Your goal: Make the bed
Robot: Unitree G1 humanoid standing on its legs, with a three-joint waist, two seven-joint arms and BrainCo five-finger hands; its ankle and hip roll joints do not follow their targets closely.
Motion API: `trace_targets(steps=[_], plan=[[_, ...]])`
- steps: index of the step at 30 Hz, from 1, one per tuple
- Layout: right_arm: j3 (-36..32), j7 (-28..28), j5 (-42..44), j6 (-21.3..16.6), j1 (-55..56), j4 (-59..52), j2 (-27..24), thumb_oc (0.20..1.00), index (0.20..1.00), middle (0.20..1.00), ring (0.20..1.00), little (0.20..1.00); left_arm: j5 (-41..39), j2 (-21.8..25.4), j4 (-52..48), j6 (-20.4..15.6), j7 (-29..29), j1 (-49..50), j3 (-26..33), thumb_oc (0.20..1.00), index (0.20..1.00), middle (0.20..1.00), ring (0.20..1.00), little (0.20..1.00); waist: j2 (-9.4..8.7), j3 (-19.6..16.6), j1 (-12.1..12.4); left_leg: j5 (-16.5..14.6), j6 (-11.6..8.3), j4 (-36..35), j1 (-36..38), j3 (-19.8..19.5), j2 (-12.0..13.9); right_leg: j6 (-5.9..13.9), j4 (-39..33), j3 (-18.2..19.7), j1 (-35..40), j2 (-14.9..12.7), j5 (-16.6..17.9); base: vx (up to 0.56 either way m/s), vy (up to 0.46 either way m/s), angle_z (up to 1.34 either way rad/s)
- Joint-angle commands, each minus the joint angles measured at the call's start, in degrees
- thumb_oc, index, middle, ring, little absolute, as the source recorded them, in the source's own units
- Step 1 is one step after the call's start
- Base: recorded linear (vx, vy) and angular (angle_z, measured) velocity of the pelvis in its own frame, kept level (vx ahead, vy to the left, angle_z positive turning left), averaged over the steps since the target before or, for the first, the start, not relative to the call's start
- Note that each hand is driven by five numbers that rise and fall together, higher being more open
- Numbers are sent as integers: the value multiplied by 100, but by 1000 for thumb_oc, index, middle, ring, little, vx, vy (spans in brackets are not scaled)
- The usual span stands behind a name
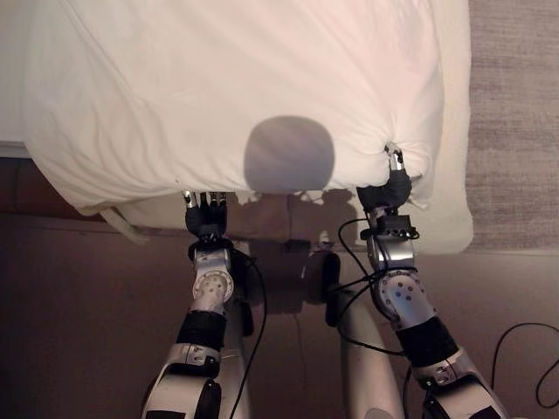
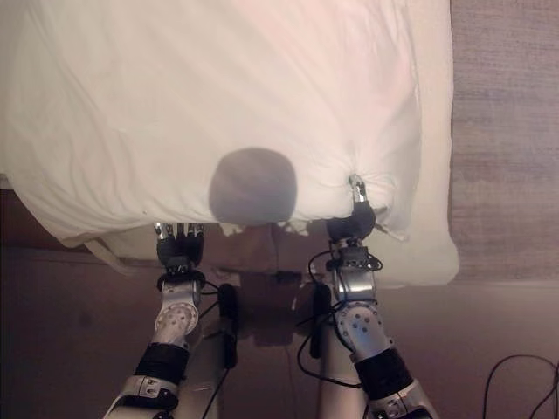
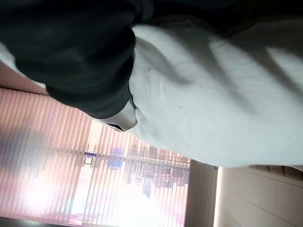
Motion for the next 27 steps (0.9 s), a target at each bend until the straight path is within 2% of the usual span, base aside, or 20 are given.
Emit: trace_targets(steps=[1,12,23,27], plan=[[-528,758,-110,-259,436,-776,156,200,200,200,200,200,78,11,-276,163,-630,163,-95,1000,1000,1000,1000,1000,13,-554,-53,-373,417,174,-204,135,-399,35,-539,-290,-72,458,292,0,0,0],[-678,905,-104,-206,578,-966,143,200,200,200,200,200,128,-26,-512,596,-1311,860,-207,1000,1000,1000,1000,1000,9,-467,86,-346,447,123,-144,84,-445,33,-548,-343,-13,448,295,0,0,0],[-603,898,-62,-267,554,-936,259,200,200,200,200,200,149,-109,-637,543,-1474,694,-422,1000,1000,1000,1000,1000,-24,-456,91,-357,453,156,-128,52,-450,29,-535,-335,6,453,307,0,0,0],[-520,856,-47,-293,536,-910,311,200,200,200,200,200,151,-129,-659,419,-1418,548,-439,1000,1000,1000,1000,1000,-43,-462,75,-368,450,191,-125,73,-440,27,-498,-321,-2,465,309,0,0,0]])
